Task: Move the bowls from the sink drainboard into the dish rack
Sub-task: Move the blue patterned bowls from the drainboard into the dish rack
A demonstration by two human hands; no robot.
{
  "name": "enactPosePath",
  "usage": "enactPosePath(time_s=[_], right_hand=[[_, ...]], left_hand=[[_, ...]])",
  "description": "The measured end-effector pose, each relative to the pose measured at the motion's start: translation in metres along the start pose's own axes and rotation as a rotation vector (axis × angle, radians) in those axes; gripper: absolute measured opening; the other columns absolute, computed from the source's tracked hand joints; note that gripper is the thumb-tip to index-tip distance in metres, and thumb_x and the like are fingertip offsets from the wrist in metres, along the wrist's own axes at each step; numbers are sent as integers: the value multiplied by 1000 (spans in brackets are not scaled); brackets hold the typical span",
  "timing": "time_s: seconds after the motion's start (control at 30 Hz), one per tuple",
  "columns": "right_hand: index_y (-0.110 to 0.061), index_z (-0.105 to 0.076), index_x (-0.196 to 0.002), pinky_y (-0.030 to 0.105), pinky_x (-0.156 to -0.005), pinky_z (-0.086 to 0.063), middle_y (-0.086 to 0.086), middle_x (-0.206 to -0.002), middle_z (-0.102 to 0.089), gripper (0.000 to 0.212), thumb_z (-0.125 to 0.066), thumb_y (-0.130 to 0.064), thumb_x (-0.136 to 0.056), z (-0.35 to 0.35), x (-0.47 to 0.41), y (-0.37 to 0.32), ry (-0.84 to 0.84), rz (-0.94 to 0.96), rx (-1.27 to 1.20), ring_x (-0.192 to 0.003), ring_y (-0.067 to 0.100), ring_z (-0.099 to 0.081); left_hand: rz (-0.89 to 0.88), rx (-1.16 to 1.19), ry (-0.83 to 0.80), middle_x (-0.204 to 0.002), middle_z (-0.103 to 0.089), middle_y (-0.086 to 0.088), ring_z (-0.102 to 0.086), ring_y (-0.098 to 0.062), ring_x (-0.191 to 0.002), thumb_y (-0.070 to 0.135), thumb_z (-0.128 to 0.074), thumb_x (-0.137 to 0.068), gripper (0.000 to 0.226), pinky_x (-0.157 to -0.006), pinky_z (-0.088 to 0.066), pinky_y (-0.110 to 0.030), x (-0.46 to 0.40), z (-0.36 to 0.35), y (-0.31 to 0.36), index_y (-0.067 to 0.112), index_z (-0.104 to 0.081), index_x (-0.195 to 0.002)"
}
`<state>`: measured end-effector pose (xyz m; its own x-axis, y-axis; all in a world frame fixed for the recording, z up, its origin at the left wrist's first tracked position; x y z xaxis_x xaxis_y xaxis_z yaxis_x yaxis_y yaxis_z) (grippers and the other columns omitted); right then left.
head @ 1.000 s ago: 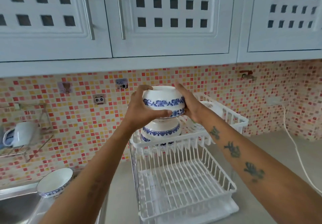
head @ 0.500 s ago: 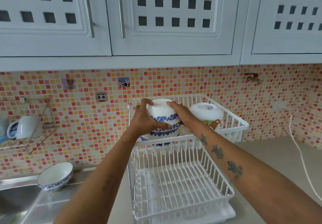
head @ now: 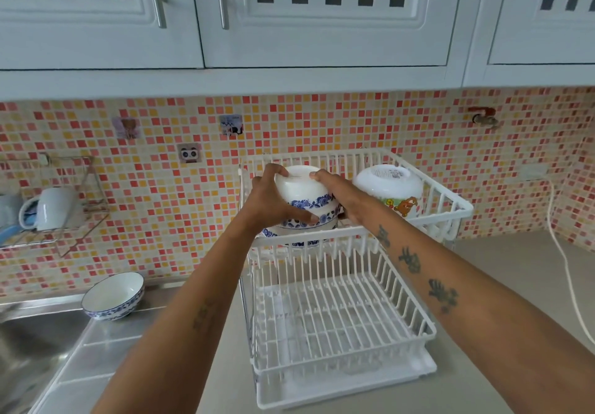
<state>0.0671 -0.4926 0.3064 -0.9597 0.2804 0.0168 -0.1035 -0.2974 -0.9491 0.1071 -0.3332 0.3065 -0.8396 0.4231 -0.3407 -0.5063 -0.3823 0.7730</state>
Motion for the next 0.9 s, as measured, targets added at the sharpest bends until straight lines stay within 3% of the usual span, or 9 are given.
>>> enactPosePath(time_s=[0.1,0.17,0.33,0.53,0.63,0.73,0.8,0.83,0.9], right_hand=[[-25,-61,-93,32,-74,-49,5,-91,-70,25,-44,-44,-95,-1,1,3,-32,-22,-42,-80,22,-64],[-20,-58,-104,29,-67,-47,5,-87,-67,25,-43,-39,-97,-1,2,5,-53,-30,-73,-76,20,-61],[-13,-45,-135,33,-69,-51,13,-104,-63,46,-45,-34,-96,-5,2,7,-73,-68,-92,-84,25,-60],[-14,-49,-121,30,-64,-47,9,-91,-63,31,-42,-34,-98,-4,3,7,-66,-85,-86,-77,21,-59],[-14,-36,-139,34,-68,-54,12,-123,-59,55,-51,-40,-92,-4,-4,10,-37,-66,-115,-93,25,-62],[-22,-19,-151,41,-93,-51,0,-145,-39,73,-54,-46,-91,-1,-7,6,76,46,-135,-118,25,-52],[-22,-26,-150,43,-105,-43,2,-152,-37,74,-53,-52,-88,-2,0,-5,225,171,-34,-130,25,-46],[-20,-32,-148,40,-106,-41,2,-152,-39,68,-52,-49,-89,-4,6,-13,311,245,-13,-132,22,-45],[-14,-46,-139,24,-93,-41,-3,-136,-52,48,-51,-34,-95,-16,20,-31,446,390,-109,-123,15,-48]], left_hand=[[0,-32,-10,-126,-39,-9,-51,-26,-104,24,-97,-45,100,-85,-50,-31,1,-1,0,27,-40,-127],[-3,-73,-25,-128,-38,-9,-48,-24,-102,24,-97,-45,106,-85,-49,-30,3,-1,2,28,-37,-133],[0,-172,-99,-133,-33,-12,-44,-22,-104,23,-94,-53,111,-98,-47,-36,5,-5,3,27,-28,-143],[44,-195,-150,-140,-24,-13,-42,-35,-128,24,-92,-58,116,-107,-44,-42,3,-10,-1,29,-19,-148],[63,-166,-146,-150,-14,-10,-24,-36,-141,40,-92,-53,126,-114,-33,-54,3,-9,-1,34,-11,-149],[22,-108,-110,-161,3,-5,-1,-33,-150,48,-87,-58,126,-118,-17,-59,9,-7,6,33,-3,-151],[-30,-48,-53,-162,1,-4,-2,-31,-150,45,-83,-67,116,-120,-15,-57,15,-1,14,31,-4,-151],[-35,24,-25,-161,-2,-3,-6,-29,-149,43,-82,-70,112,-120,-16,-53,18,4,16,31,-6,-151],[-9,230,32,-160,-10,-5,-15,-28,-148,41,-78,-76,102,-119,-24,-49,23,22,20,33,-9,-151]])
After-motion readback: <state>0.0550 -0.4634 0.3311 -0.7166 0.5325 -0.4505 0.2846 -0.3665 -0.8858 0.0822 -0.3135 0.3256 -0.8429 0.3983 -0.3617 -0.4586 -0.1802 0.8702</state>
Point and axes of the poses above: each hand's wrist, its own x-axis away from the middle knuckle, its own z-axis out of the back of the hand, y = z × x, the point moved 3 cm from there along -x, towards the middle knuckle
